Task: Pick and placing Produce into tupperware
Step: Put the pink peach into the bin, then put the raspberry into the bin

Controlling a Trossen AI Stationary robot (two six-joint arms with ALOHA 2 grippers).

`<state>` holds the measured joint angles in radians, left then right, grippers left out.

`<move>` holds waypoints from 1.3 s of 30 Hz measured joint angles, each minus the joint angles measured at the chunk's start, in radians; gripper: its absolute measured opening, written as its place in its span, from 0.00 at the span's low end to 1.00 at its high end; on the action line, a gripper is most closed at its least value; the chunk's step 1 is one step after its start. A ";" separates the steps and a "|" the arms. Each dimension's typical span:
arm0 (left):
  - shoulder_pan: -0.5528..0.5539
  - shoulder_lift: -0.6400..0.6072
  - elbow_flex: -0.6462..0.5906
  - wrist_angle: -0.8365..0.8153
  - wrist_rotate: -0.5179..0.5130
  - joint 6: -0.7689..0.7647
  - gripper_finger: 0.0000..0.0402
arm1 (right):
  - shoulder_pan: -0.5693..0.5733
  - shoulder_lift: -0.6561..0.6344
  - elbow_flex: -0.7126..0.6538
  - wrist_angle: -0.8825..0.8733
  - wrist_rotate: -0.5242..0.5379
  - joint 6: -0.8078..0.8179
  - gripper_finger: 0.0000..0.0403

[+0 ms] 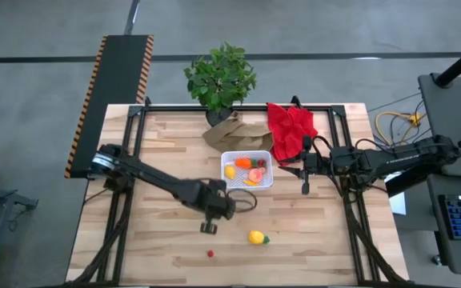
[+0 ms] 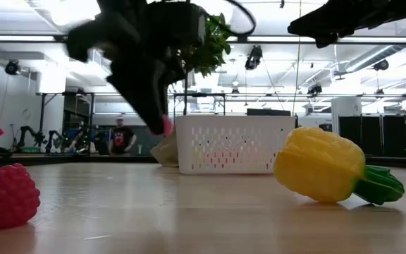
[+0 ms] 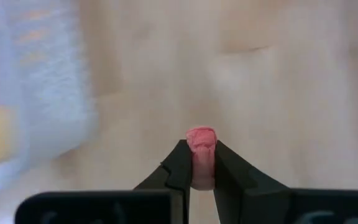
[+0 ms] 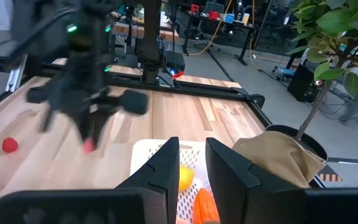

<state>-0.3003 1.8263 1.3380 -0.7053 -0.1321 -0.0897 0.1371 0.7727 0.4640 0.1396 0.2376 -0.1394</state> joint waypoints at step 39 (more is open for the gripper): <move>0.227 -0.035 0.012 0.163 -0.086 0.201 0.51 | 0.000 0.000 0.000 -0.010 0.000 0.008 0.17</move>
<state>-0.0730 1.7909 1.3499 -0.5421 -0.2182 0.1117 0.1371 0.7730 0.4637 0.1299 0.2379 -0.1314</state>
